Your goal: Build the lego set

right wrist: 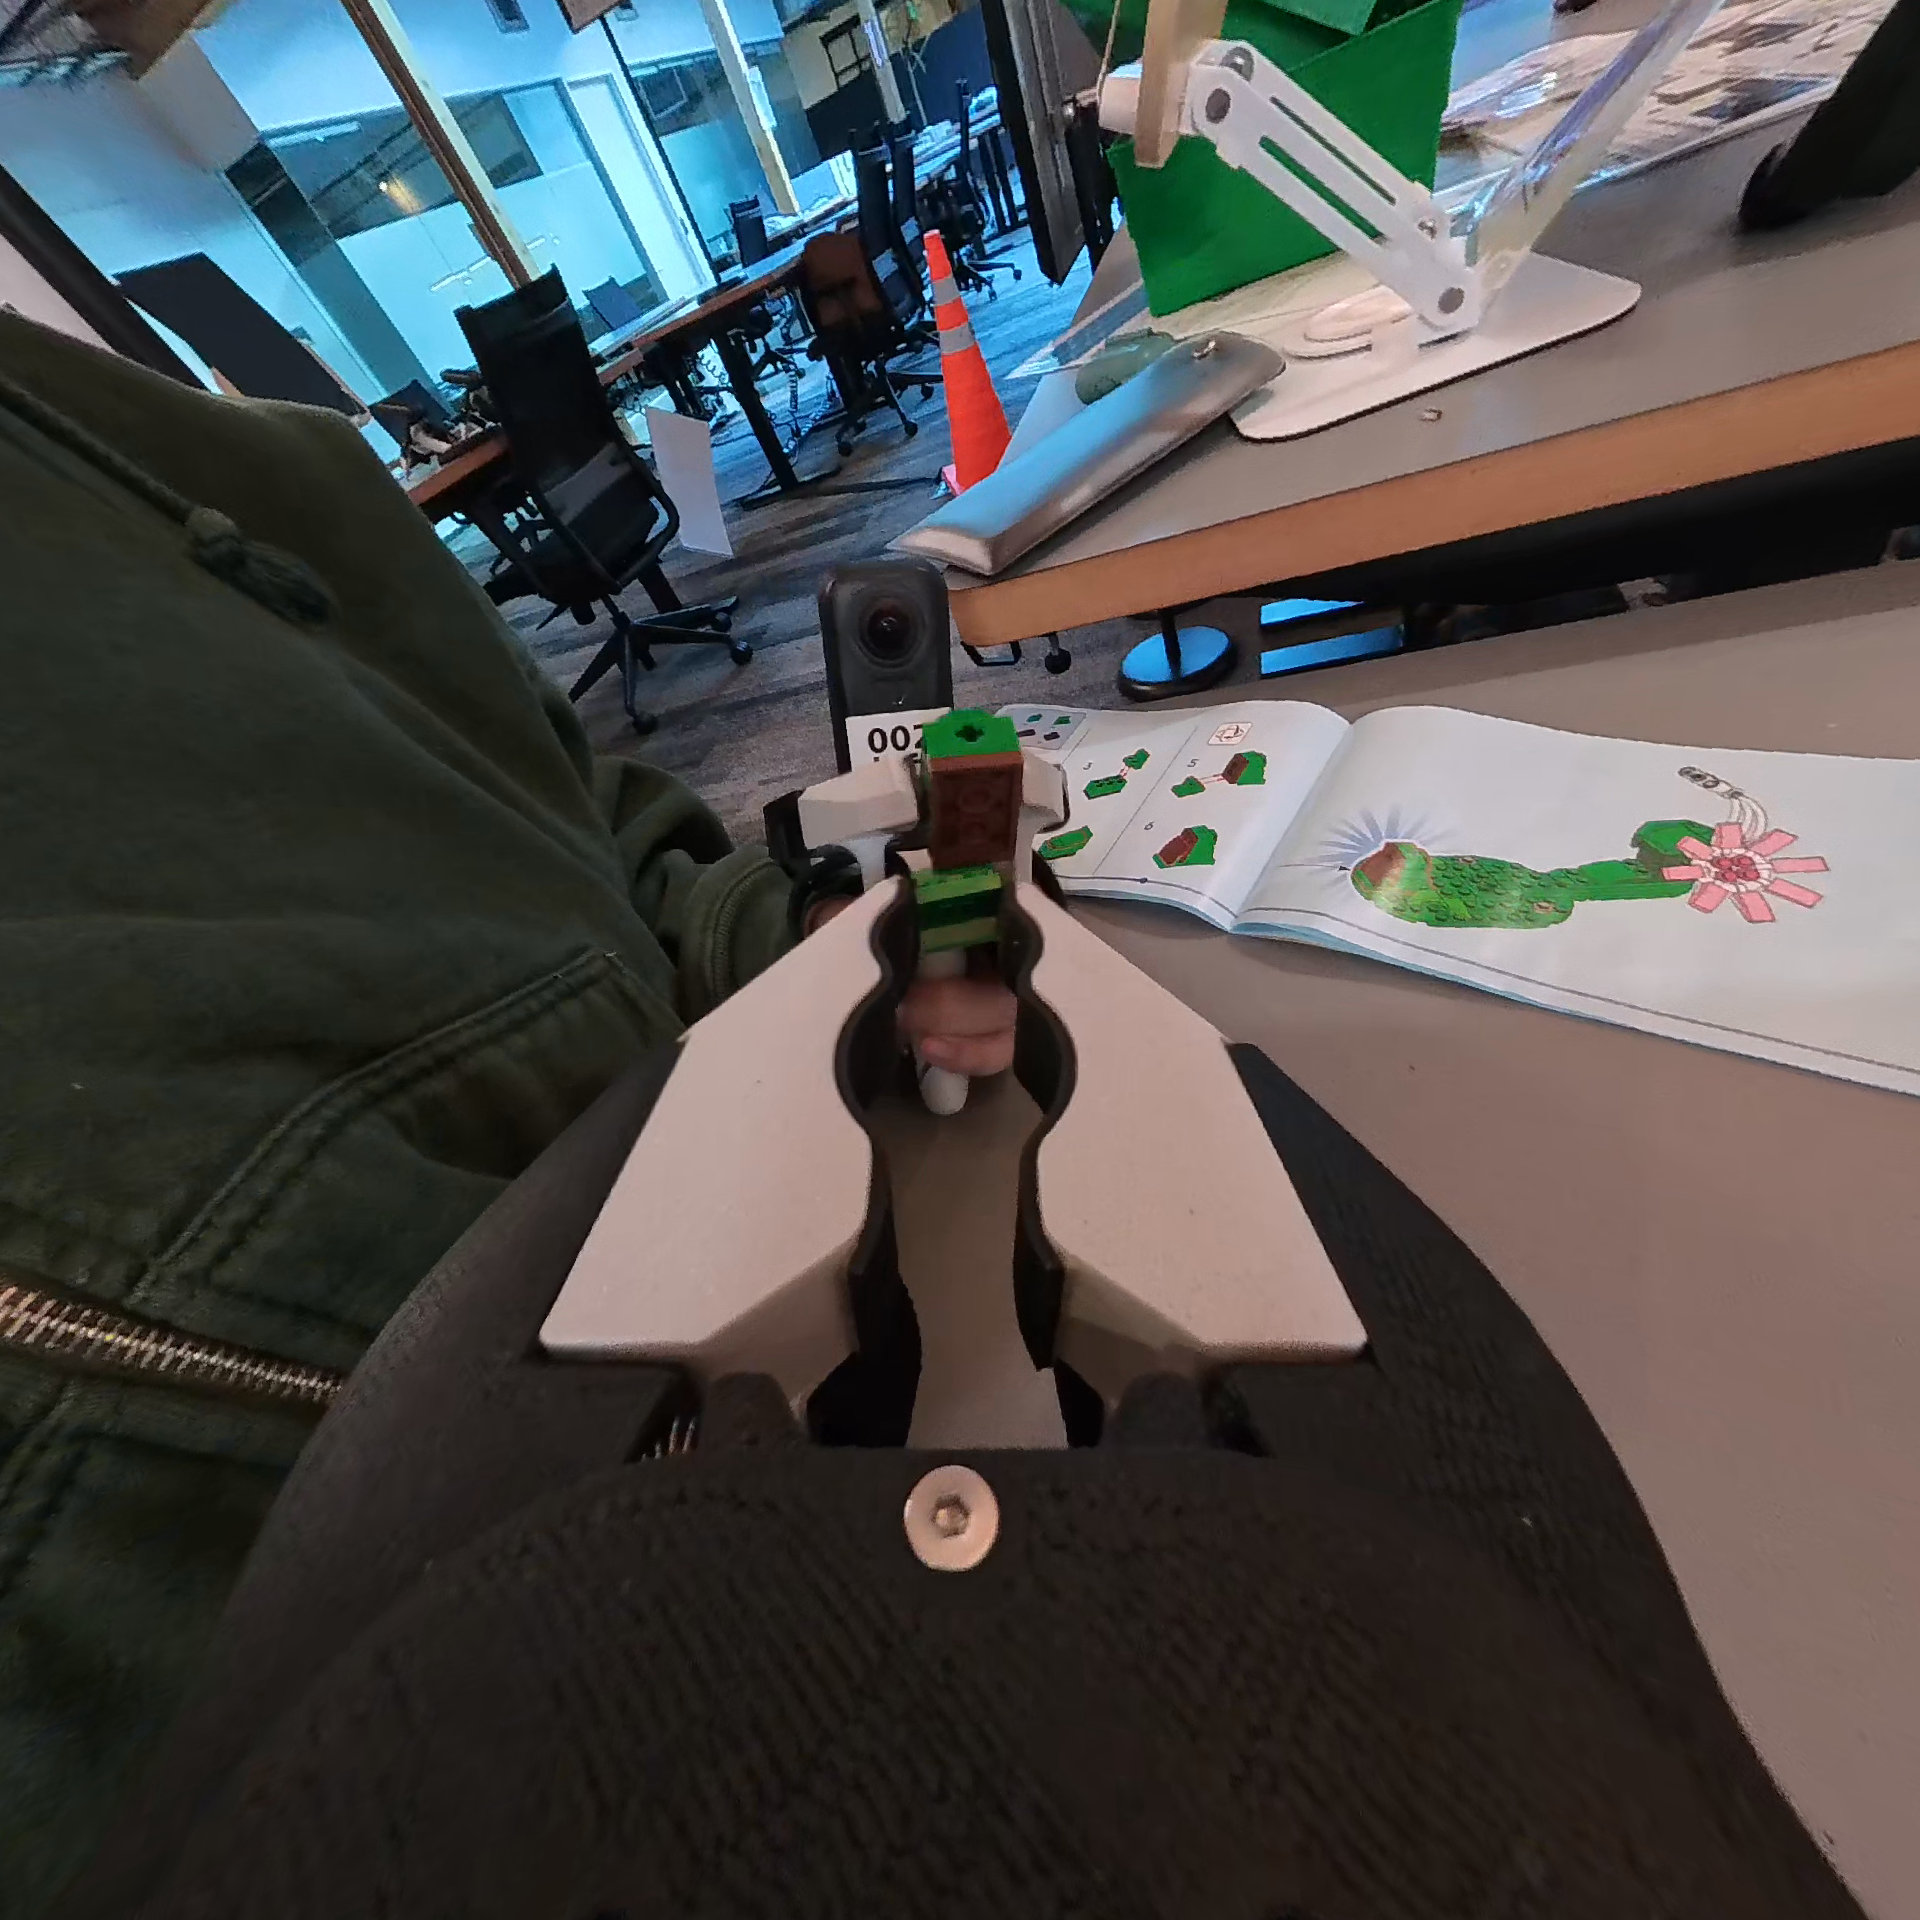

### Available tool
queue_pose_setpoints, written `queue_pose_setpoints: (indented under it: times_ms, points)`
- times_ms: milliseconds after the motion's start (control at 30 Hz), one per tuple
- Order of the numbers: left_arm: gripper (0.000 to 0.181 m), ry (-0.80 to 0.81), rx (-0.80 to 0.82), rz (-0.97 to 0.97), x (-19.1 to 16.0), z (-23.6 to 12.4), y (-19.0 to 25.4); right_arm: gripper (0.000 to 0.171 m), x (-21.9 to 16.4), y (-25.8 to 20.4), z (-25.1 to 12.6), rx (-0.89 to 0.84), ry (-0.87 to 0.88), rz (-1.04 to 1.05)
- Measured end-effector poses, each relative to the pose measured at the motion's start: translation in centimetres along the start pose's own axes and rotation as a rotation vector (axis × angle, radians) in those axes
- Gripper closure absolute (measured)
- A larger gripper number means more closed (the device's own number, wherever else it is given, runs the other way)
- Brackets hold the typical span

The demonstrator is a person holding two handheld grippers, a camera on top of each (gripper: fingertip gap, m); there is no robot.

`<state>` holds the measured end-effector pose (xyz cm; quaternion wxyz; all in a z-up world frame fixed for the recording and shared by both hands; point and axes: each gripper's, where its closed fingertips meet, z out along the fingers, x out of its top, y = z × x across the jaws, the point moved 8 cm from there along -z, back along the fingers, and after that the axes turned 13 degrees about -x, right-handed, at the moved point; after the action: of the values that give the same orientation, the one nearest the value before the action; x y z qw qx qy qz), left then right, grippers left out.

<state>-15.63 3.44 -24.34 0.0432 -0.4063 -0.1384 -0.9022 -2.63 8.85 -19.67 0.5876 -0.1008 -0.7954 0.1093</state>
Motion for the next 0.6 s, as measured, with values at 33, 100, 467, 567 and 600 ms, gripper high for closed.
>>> queue_pose_setpoints:
  times_ms: [33,100,467,567,600]
  points:
    - [0.168,-0.001,-0.002,-0.004,-0.02,0.02,0.00,0.157,0.01,0.04,0.01,-0.003,-0.003,0.006]
    - [0.168,-0.004,-0.007,-0.013,-0.08,0.07,0.02,0.157,-0.01,0.09,0.05,-0.003,-0.006,0.013]
    - [0.168,-0.037,-0.007,-0.030,-0.27,0.24,-0.07,0.157,0.04,0.23,-0.17,-0.010,-0.018,0.008]
    - [0.167,-0.069,-0.006,-0.054,-0.43,0.41,-0.17,0.157,0.00,0.46,-0.47,-0.012,-0.022,0.013]
    - [0.167,-0.077,-0.004,-0.057,-0.48,0.45,-0.21,0.157,-0.06,0.53,-0.53,-0.012,-0.023,0.018]
